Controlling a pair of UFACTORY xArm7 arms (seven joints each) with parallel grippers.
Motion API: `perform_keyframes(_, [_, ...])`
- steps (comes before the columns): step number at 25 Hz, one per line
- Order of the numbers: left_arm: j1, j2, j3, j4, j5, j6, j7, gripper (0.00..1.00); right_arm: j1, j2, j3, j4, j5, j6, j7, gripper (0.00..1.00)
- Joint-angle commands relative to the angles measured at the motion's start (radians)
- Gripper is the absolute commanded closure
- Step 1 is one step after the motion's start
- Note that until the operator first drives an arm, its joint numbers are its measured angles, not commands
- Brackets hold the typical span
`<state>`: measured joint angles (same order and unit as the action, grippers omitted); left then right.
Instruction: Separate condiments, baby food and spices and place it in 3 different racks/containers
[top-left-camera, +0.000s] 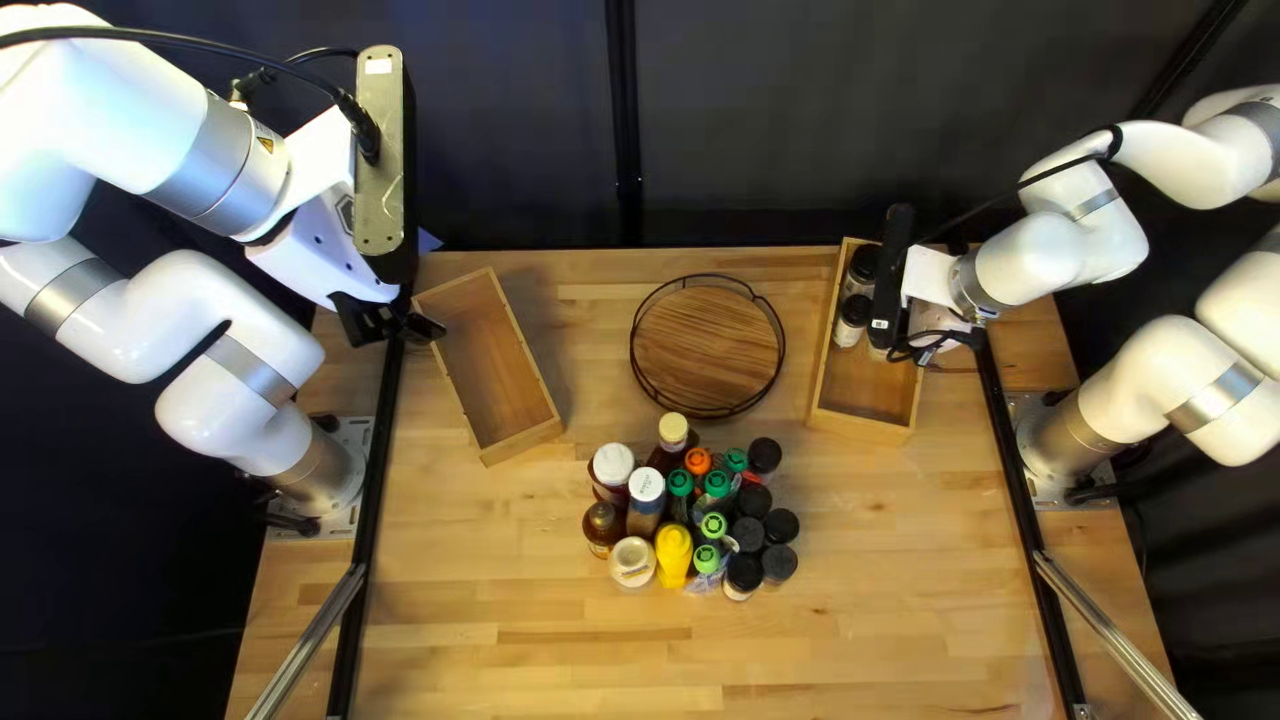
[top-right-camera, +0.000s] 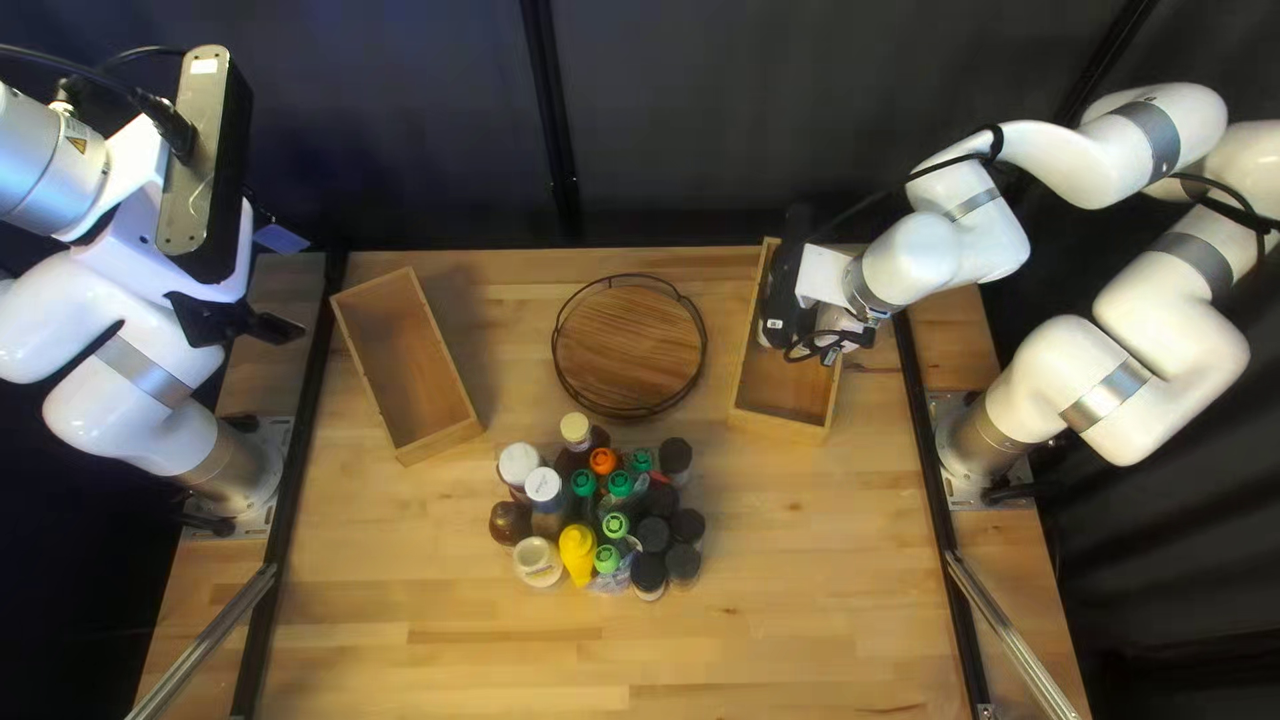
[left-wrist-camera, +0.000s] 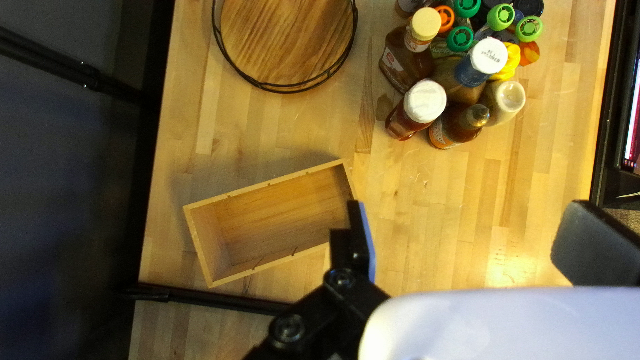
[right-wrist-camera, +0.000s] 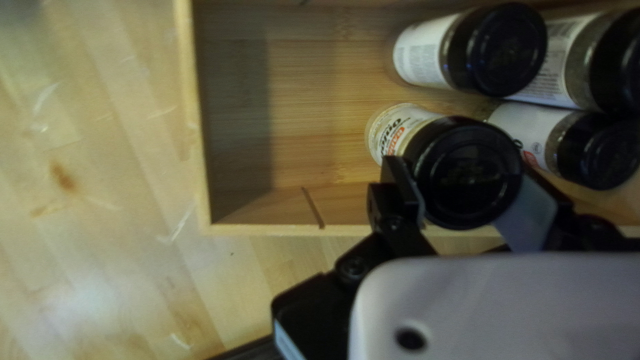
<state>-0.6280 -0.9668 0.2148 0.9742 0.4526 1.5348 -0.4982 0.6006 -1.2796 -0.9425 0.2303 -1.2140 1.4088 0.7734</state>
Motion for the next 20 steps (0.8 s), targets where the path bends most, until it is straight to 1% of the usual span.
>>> perform_keyframes(1, [0.000, 0.000, 0.000, 0.000, 0.000, 0.000, 0.000, 0.00, 0.005, 0.012, -0.023, -0.002, -0.017, -0.015, 0.019, 0.54])
perform_keyframes(2, [0.000, 0.000, 0.000, 0.000, 0.000, 0.000, 0.000, 0.00, 0.006, 0.012, -0.024, -0.002, -0.017, -0.016, 0.020, 0.51])
perform_keyframes(3, [0.000, 0.000, 0.000, 0.000, 0.000, 0.000, 0.000, 0.00, 0.001, 0.008, -0.025, -0.005, -0.016, -0.015, 0.018, 0.31])
perform_keyframes(5, [0.000, 0.000, 0.000, 0.000, 0.000, 0.000, 0.000, 0.00, 0.000, 0.006, -0.024, -0.006, -0.013, -0.015, 0.018, 0.07])
perform_keyframes(6, [0.000, 0.000, 0.000, 0.000, 0.000, 0.000, 0.000, 0.00, 0.002, 0.005, -0.021, -0.005, -0.009, -0.014, 0.018, 0.05])
perform_keyframes(7, [0.000, 0.000, 0.000, 0.000, 0.000, 0.000, 0.000, 0.00, 0.006, 0.006, -0.015, -0.002, -0.002, -0.012, 0.019, 0.00])
perform_keyframes(11, [0.000, 0.000, 0.000, 0.000, 0.000, 0.000, 0.000, 0.00, 0.071, 0.022, 0.065, 0.049, 0.084, 0.014, 0.028, 0.00])
perform_keyframes(13, [0.000, 0.000, 0.000, 0.000, 0.000, 0.000, 0.000, 0.00, 0.114, 0.042, 0.110, 0.086, 0.129, 0.027, 0.035, 0.00])
perform_keyframes(16, [0.000, 0.000, 0.000, 0.000, 0.000, 0.000, 0.000, 0.00, 0.211, 0.109, 0.184, 0.178, 0.211, 0.046, 0.045, 0.00])
perform_keyframes(17, [0.000, 0.000, 0.000, 0.000, 0.000, 0.000, 0.000, 0.00, 0.226, 0.119, 0.193, 0.192, 0.221, 0.048, 0.043, 0.00])
perform_keyframes(18, [0.000, 0.000, 0.000, 0.000, 0.000, 0.000, 0.000, 0.00, 0.281, 0.167, 0.220, 0.249, 0.258, 0.054, 0.044, 0.00])
perform_keyframes(20, [0.000, 0.000, 0.000, 0.000, 0.000, 0.000, 0.000, 0.00, 0.347, 0.226, 0.244, 0.320, 0.292, 0.058, 0.033, 0.00])
